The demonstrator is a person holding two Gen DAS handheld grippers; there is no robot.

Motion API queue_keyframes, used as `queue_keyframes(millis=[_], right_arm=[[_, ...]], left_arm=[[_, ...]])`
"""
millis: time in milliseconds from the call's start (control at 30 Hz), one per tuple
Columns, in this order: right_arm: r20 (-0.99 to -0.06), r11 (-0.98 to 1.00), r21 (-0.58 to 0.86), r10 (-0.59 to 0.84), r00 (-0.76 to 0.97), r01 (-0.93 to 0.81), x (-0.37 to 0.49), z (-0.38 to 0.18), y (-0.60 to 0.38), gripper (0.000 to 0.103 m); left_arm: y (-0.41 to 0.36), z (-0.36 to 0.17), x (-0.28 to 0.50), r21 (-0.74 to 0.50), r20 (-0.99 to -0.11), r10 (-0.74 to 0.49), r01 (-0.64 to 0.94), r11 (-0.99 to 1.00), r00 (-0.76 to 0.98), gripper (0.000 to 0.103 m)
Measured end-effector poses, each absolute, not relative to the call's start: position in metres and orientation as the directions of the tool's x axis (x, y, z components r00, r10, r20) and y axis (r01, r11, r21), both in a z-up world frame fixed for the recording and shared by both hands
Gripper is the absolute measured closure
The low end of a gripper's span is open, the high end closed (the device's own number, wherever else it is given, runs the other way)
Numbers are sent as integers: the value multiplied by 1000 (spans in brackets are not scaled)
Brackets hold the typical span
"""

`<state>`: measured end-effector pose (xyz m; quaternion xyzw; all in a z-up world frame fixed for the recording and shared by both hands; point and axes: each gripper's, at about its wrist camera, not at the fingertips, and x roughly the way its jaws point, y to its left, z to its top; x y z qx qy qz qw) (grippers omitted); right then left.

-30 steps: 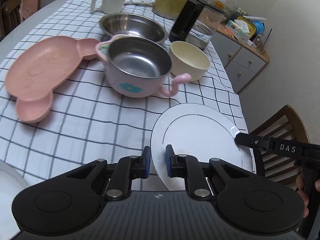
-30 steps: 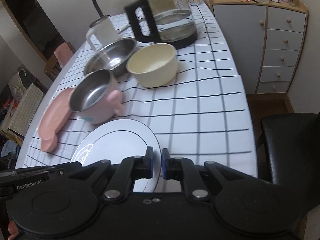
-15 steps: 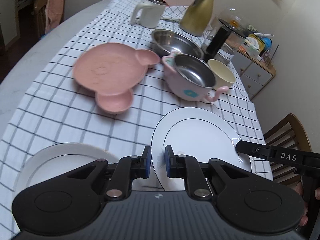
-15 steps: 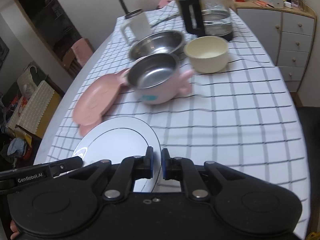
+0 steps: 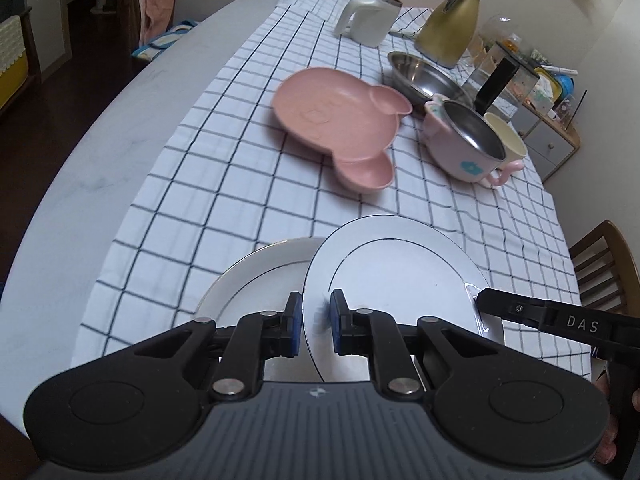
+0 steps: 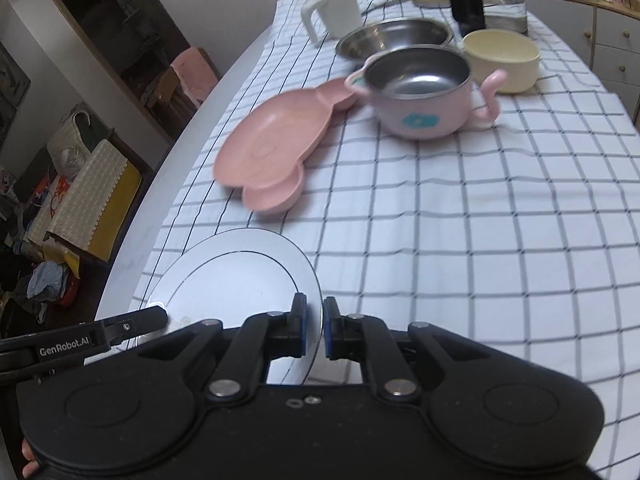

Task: Organize plates and bowls
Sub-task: 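Carry the small white plate with both grippers and lower it onto the large plate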

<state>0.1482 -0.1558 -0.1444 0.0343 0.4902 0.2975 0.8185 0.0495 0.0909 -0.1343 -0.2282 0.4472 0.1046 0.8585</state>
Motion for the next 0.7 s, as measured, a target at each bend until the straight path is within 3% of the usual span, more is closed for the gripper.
queue_keyframes(millis=[700], right_arm=[[-827,842,333,477,297,-424,105,-183,-122,93]], left_arm=[[114,-170,20,-276,-861,-50,-381,882,507,90]])
